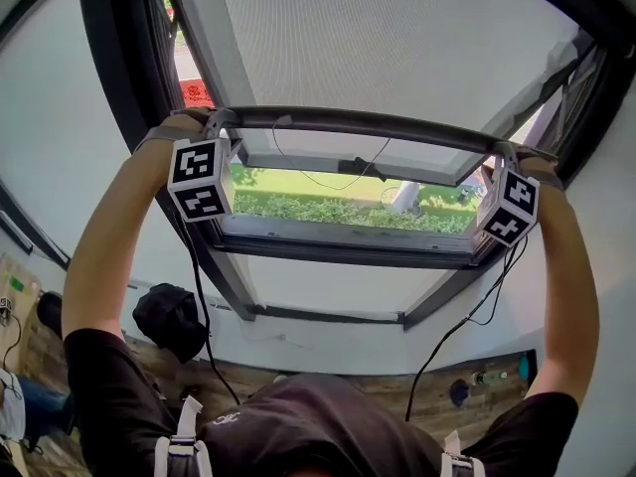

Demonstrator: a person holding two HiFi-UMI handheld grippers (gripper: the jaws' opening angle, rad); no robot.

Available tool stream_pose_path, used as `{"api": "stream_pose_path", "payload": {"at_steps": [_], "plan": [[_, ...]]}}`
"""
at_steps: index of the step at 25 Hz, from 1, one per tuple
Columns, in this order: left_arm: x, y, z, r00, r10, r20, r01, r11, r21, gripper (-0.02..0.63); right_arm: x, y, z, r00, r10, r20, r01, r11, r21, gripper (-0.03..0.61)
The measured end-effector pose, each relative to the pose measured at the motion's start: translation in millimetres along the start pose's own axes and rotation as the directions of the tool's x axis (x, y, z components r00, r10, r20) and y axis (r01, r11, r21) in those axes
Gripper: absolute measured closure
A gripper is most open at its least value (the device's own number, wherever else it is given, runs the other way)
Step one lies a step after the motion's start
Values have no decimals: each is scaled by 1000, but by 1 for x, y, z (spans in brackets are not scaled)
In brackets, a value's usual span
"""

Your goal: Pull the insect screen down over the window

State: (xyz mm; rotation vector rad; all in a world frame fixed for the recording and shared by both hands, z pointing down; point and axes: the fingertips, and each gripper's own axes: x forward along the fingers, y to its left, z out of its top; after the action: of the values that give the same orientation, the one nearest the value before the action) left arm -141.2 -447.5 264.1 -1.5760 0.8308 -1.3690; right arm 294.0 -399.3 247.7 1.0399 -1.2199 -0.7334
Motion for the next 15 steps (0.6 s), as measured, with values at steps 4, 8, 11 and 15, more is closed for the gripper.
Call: {"api": "stream_pose_path", "payload": {"at_steps": [4, 8, 11, 15], "plan": [[14, -34, 1, 999, -38, -20, 38, 999, 11, 486, 13, 33, -1, 999, 44, 15, -44, 999, 5, 446], [25, -68, -1, 996, -89, -26, 89, 996, -2, 486, 25, 68, 1, 996, 85, 21, -85, 996, 1, 446], [32, -85, -1, 995, -94, -14, 94, 995, -27, 478, 31, 83, 1, 996, 82, 39, -84, 996, 29, 446], [36, -88, -1, 997, -80, -11, 79, 996, -44, 476, 34, 85, 1, 997, 63, 52, -67, 995, 71, 446]]}}
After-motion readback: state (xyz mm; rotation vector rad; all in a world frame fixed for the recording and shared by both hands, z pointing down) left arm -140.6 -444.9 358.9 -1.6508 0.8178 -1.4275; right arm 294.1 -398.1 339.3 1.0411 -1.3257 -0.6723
